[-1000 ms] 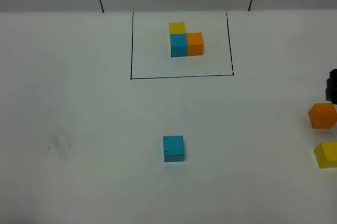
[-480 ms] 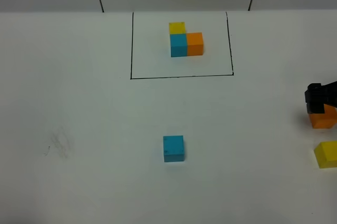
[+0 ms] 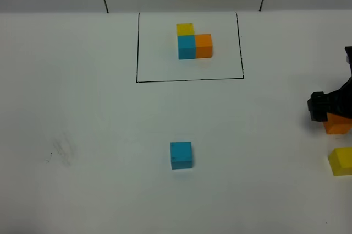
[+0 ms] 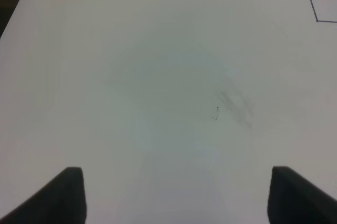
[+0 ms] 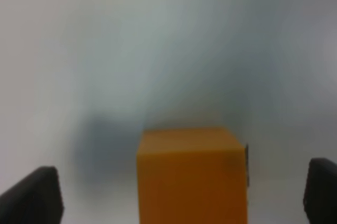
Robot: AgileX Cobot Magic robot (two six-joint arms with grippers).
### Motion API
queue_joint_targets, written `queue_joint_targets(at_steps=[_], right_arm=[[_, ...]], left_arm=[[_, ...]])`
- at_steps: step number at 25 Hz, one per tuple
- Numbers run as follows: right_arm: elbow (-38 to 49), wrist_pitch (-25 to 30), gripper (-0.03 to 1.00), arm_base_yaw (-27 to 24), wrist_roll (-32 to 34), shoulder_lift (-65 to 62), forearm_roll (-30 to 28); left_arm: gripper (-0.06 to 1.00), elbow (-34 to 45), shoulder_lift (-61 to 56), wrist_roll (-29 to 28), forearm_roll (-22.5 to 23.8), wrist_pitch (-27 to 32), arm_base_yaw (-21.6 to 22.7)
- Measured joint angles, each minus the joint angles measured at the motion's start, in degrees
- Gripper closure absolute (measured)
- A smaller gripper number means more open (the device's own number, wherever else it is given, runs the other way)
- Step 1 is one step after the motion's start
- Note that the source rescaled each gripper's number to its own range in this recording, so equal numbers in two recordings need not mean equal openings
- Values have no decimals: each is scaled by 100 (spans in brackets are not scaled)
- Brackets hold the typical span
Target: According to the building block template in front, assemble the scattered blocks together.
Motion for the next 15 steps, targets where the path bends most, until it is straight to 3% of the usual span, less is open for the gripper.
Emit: queue_joint_targets(at_steps=[4, 6, 8, 10, 15], right_arm=[[0, -96, 16, 0, -3, 190, -38], [0, -100, 26, 0, -3, 253, -39], [0, -88, 43, 0, -3, 305, -45], [0, -81, 72, 0, -3, 333, -107], [-84, -13, 75, 93, -386, 79, -508]], left_arm=[[35, 0, 0, 0, 0, 0, 0], [35, 0, 0, 0, 0, 0, 0], [35, 0, 0, 0, 0, 0, 0], [35, 0, 0, 0, 0, 0, 0], [35, 0, 0, 0, 0, 0, 0]])
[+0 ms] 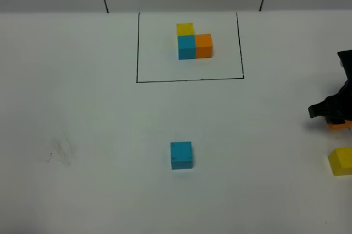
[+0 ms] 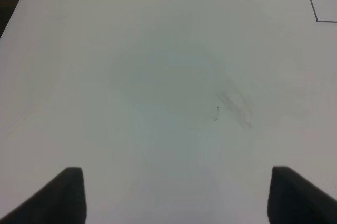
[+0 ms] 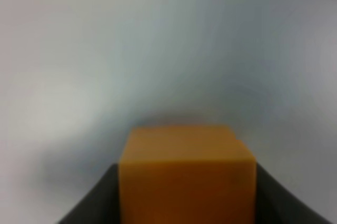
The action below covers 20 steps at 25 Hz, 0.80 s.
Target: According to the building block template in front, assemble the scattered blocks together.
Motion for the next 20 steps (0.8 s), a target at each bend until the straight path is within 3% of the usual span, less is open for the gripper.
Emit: queue_joint_targets(at_steps=[3, 9, 12, 20], right_arm=[[-113, 192, 75, 357, -687, -372, 40], [-461, 1049, 75, 1547, -3236, -536, 983], [-477, 1188, 75, 2123, -4277, -492, 1241], [-512, 1251, 75, 3214, -5222, -333, 1574]], left_arm=[[35, 0, 0, 0, 0, 0, 0], [35, 0, 0, 0, 0, 0, 0], [35, 0, 0, 0, 0, 0, 0], [35, 0, 0, 0, 0, 0, 0]])
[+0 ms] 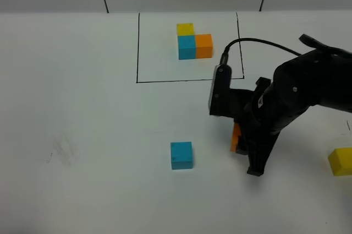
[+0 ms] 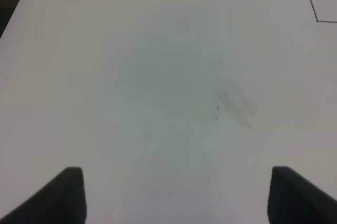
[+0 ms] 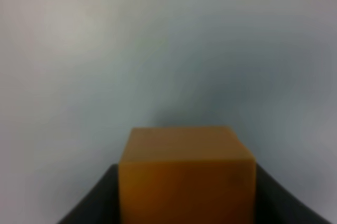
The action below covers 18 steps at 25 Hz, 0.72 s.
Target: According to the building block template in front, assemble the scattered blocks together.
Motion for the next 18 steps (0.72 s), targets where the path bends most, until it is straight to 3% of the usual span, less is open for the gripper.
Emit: queue_joint_targets(at_steps=[8, 18], right_arm=[[-4, -485, 75, 549, -486, 266, 354], [-645, -256, 75, 594, -697, 860, 474]], left_arm=[[35, 0, 0, 0, 0, 0, 0], [35, 0, 0, 0, 0, 0, 0]])
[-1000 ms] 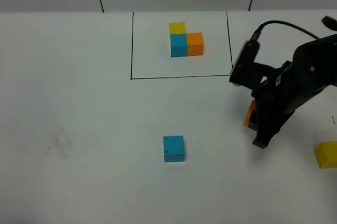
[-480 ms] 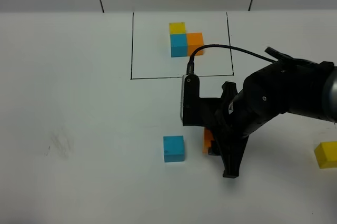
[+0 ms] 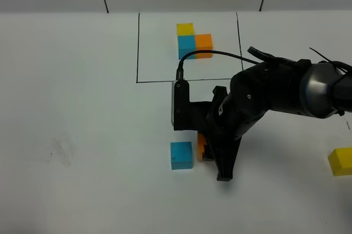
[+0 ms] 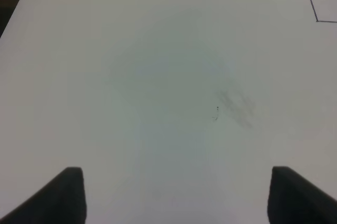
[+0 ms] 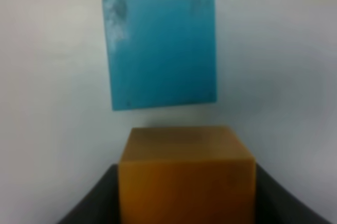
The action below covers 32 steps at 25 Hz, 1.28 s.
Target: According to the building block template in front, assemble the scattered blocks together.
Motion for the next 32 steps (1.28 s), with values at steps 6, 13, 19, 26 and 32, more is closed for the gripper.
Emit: queue_joint_targets(at_steps=[6, 13, 19, 26, 32], right_arm=[[-93, 100, 75, 142, -68, 67, 72], [-93, 62, 75, 222, -138, 290, 147], [-93, -170, 75, 222, -143, 484, 160], [-158, -202, 75, 222, -143, 643, 201], [-158, -223, 75, 222, -132, 672, 244]], left_arm=[[35, 0, 0, 0, 0, 0, 0], [35, 0, 0, 0, 0, 0, 0], [35, 0, 0, 0, 0, 0, 0], [35, 0, 0, 0, 0, 0, 0], [35, 0, 0, 0, 0, 0, 0]])
